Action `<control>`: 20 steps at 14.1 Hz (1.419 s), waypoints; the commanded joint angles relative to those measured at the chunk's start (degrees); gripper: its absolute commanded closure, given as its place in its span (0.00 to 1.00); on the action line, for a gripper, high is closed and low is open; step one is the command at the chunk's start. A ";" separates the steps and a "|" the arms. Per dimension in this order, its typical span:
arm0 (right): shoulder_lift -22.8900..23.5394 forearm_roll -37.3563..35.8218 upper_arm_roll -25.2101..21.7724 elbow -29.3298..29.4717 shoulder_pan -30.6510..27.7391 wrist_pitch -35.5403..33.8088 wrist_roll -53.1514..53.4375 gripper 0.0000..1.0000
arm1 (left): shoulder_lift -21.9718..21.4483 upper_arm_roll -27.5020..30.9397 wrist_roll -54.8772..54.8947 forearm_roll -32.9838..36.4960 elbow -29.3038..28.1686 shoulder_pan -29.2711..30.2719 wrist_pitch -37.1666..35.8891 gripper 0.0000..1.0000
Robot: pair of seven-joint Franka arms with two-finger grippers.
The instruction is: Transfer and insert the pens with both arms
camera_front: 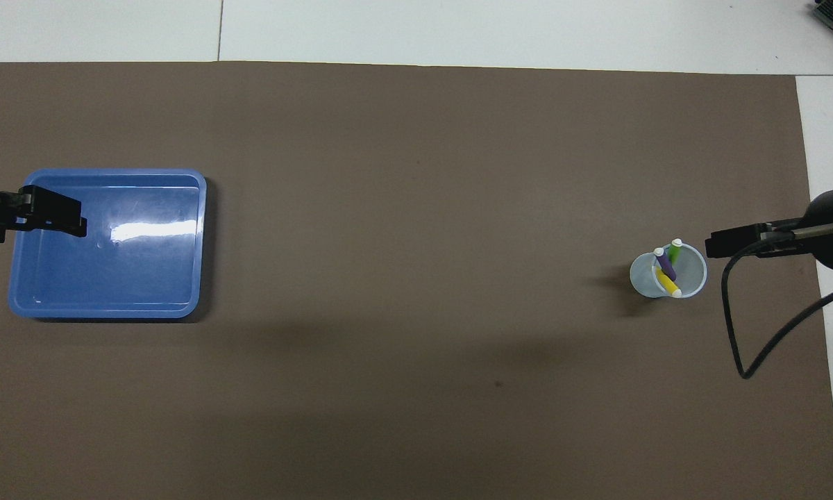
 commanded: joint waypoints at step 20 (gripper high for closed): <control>4.84 -1.02 0.51 7.19 -0.51 -6.48 -0.77 0.00 | 0.40 -0.87 0.46 0.85 1.34 0.98 -1.39 0.00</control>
